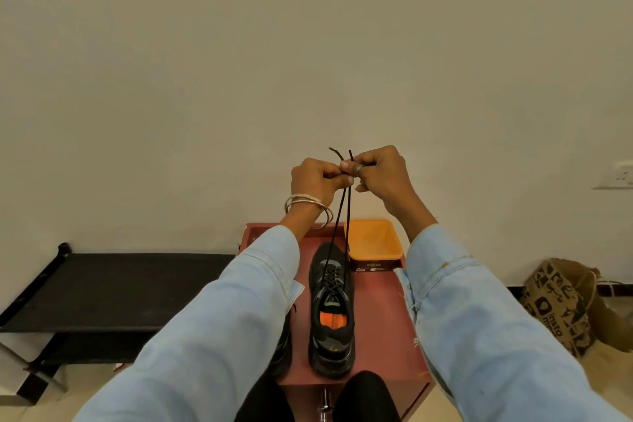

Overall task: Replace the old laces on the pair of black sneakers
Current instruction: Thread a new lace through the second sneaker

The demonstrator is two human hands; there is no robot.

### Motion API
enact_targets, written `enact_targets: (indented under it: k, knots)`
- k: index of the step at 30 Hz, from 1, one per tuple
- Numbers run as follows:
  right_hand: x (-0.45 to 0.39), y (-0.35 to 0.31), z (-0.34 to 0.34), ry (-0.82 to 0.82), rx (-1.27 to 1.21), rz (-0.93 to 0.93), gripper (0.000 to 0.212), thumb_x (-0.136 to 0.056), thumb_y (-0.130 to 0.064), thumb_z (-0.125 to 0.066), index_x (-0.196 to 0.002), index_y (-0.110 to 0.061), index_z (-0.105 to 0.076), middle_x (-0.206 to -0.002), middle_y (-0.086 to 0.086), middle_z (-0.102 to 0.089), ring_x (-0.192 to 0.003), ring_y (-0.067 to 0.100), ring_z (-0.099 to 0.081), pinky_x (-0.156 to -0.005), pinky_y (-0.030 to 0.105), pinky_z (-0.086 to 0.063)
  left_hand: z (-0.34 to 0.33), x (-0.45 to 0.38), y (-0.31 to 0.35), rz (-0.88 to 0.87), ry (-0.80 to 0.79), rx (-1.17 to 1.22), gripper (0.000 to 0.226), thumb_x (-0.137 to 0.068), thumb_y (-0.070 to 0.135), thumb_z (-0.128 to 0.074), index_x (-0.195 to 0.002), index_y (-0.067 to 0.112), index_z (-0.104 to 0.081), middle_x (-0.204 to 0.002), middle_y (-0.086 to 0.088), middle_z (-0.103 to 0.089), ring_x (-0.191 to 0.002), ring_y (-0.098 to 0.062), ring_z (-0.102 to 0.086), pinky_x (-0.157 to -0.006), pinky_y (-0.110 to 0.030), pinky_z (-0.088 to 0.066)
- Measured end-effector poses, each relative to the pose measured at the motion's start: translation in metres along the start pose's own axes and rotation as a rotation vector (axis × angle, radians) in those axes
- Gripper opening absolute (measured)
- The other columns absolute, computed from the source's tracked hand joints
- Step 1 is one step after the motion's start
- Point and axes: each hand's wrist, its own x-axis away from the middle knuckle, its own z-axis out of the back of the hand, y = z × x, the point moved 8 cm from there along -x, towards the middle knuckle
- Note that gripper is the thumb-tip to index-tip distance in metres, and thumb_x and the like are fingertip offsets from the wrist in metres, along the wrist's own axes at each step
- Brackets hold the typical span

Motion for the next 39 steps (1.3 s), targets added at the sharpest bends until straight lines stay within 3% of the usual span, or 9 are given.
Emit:
enact_targets:
  k: [5,9,14,20,24,28,32,35,39]
  knots:
    - [-0.010,0.002,-0.002,0.011,-0.057,-0.061,0.019,-0.085,-0.019,-0.072,-0.095,-0.003,-0.075,-0.081,0.007,-0.067,-0.068,0.012,-0.060,-0.051,0.020,-0.049,0.000,-0.009,0.004,-0.021,-0.006,-0.022,0.013,-0.077,0.019,-0.076,-0.085,0.009,-0.077,-0.076,-0.013,-0.071,-0.077,-0.026,-0.066,-0.075,-0.032,-0.053]
    - [-0.008,0.014,-0.007,-0.043,-0.204,-0.136,0.017,-0.085,-0.018,-0.072,-0.095,-0.005,-0.074,-0.078,0.005,-0.067,-0.064,0.012,-0.054,-0.059,0.025,-0.052,0.002,-0.014,-0.003,0.020,-0.014,0.042,0.015,-0.079,0.021,-0.074,-0.088,0.009,-0.076,-0.076,-0.007,-0.071,-0.067,-0.015,-0.065,-0.061,-0.017,-0.050]
    - [0.005,0.040,-0.016,-0.140,-0.202,-0.194,0.016,-0.085,-0.009,-0.071,-0.101,-0.007,-0.070,-0.083,0.004,-0.068,-0.075,0.015,-0.060,-0.068,0.030,-0.051,0.003,-0.017,-0.018,0.129,-0.018,0.188,0.014,-0.077,0.018,-0.077,-0.086,0.008,-0.075,-0.075,-0.002,-0.070,-0.053,-0.009,-0.065,-0.058,-0.024,-0.058]
    - [0.012,0.051,-0.028,-0.114,-0.176,-0.159,0.005,-0.083,-0.007,-0.072,-0.081,-0.012,-0.070,-0.085,0.011,-0.071,-0.072,0.013,-0.068,-0.062,0.015,-0.045,0.002,-0.018,-0.022,0.143,-0.046,0.249,0.019,-0.080,0.015,-0.074,-0.092,0.002,-0.072,-0.073,-0.005,-0.069,-0.050,-0.007,-0.063,-0.054,-0.020,-0.055]
    - [0.012,0.054,-0.038,-0.143,-0.251,-0.167,0.004,-0.089,-0.011,-0.067,-0.085,-0.011,-0.066,-0.085,0.011,-0.074,-0.076,0.018,-0.071,-0.072,0.033,-0.051,0.004,-0.020,-0.027,0.171,-0.026,0.312,0.017,-0.080,0.016,-0.075,-0.091,0.003,-0.072,-0.073,-0.005,-0.069,-0.054,-0.011,-0.065,-0.055,-0.022,-0.055]
    - [0.014,0.064,-0.044,-0.161,-0.232,-0.179,0.008,-0.084,-0.003,-0.070,-0.090,-0.008,-0.068,-0.085,0.011,-0.074,-0.080,0.024,-0.072,-0.077,0.040,-0.055,0.002,-0.020,-0.029,0.180,-0.033,0.343,0.013,-0.079,0.016,-0.075,-0.087,0.006,-0.072,-0.077,-0.008,-0.070,-0.057,-0.014,-0.065,-0.058,-0.025,-0.057]
    - [0.016,0.072,-0.049,-0.152,-0.233,-0.187,0.009,-0.083,0.001,-0.068,-0.090,-0.005,-0.071,-0.083,0.013,-0.074,-0.078,0.026,-0.073,-0.076,0.038,-0.059,0.001,-0.022,-0.030,0.154,-0.048,0.354,0.018,-0.081,0.015,-0.073,-0.097,0.005,-0.072,-0.081,-0.009,-0.070,-0.063,-0.015,-0.065,-0.063,-0.027,-0.058]
    - [0.016,0.077,-0.047,-0.095,-0.277,-0.228,0.007,-0.084,0.000,-0.068,-0.089,-0.003,-0.071,-0.081,0.014,-0.073,-0.075,0.026,-0.072,-0.067,0.034,-0.057,-0.010,-0.012,-0.047,0.204,-0.136,0.354,0.027,-0.088,0.016,-0.065,-0.114,0.009,-0.066,-0.091,-0.008,-0.069,-0.080,-0.018,-0.066,-0.075,-0.030,-0.057]
    - [0.014,0.084,-0.045,-0.021,-0.289,-0.240,0.004,-0.083,-0.002,-0.071,-0.085,-0.005,-0.072,-0.080,0.012,-0.072,-0.072,0.021,-0.069,-0.061,0.030,-0.055,-0.031,0.012,-0.082,0.196,-0.249,0.218,0.023,-0.087,0.015,-0.066,-0.109,0.008,-0.070,-0.098,-0.008,-0.072,-0.096,-0.020,-0.067,-0.093,-0.037,-0.052]
